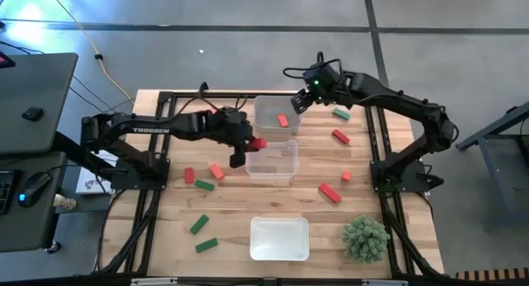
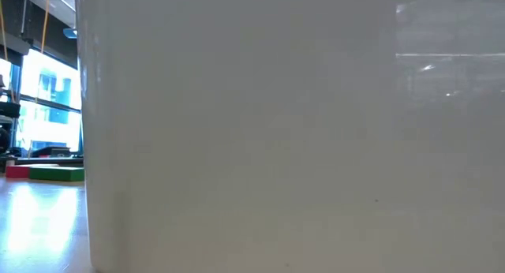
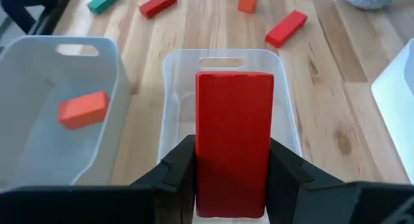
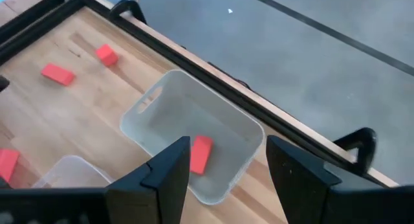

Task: Sort & place blocks by color
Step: Put the red block into the transparent bin, then put the green block into the white bin

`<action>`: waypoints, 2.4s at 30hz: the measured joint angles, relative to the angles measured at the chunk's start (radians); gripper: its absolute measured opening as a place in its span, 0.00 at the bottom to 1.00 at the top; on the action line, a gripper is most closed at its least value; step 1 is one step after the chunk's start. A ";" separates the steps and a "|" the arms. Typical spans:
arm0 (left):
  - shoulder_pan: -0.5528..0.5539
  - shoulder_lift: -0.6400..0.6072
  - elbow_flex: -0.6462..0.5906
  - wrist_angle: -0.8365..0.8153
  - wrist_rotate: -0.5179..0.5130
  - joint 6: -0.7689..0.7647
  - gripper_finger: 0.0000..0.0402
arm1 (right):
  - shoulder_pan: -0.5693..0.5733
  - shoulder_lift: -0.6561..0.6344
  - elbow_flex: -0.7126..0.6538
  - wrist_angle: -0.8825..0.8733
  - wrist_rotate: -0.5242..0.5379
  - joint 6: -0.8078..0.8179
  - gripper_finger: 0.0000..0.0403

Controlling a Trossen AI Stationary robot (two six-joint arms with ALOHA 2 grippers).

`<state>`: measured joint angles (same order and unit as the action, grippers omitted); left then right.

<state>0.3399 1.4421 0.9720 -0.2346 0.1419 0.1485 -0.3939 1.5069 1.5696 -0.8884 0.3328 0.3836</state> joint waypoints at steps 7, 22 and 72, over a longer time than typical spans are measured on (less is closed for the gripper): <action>-0.020 0.109 0.000 0.027 0.004 -0.067 0.26 | 0.003 0.004 0.000 -0.032 -0.002 0.001 0.48; -0.034 0.283 0.000 0.130 0.063 -0.179 0.27 | 0.003 0.004 0.000 -0.056 -0.004 0.009 0.48; -0.029 0.182 0.001 0.178 0.058 -0.160 0.57 | -0.018 0.005 0.000 -0.262 -0.010 0.105 0.48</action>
<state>0.3105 1.6245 0.9726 -0.0570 0.1997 -0.0112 -0.4116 1.5120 1.5696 -1.1502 0.3229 0.4890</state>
